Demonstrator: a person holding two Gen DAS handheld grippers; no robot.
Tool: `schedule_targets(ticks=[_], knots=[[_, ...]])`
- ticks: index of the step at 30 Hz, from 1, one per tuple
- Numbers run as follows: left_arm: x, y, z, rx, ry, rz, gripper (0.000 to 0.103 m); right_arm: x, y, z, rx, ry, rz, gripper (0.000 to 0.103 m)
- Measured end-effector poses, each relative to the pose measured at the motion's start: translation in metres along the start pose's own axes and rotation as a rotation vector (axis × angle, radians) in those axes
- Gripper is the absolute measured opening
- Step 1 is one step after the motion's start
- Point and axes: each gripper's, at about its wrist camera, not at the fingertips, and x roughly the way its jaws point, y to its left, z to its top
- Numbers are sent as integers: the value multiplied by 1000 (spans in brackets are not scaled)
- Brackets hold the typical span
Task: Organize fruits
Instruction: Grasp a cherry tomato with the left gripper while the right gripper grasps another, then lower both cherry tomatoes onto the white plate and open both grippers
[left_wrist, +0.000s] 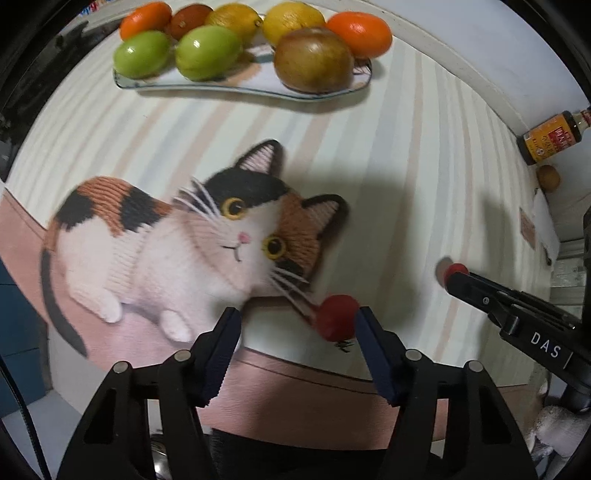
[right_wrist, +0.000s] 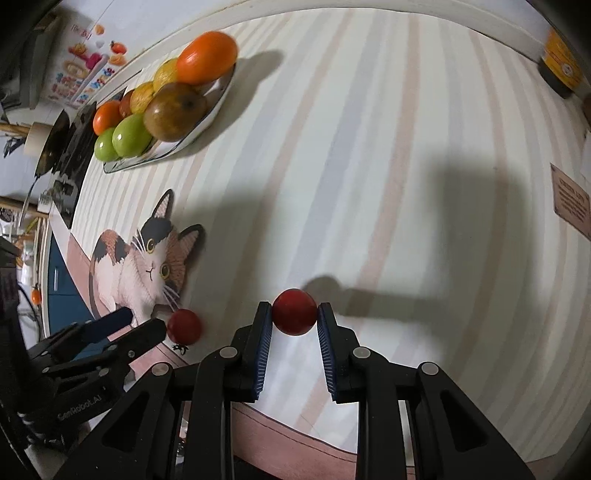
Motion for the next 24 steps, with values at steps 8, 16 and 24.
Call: schedule_targets(ticks=[8,16,24], knots=[[17,-26,6,85,40,-5,47,-7,-8,0,22,-14,12,27],[28,-38,15,108,37,-27,28,-17,-9,3,33,-30,20,27],[-18,11,52,-19,-42,-107,28,-27,23,44,53,-72,159,27]])
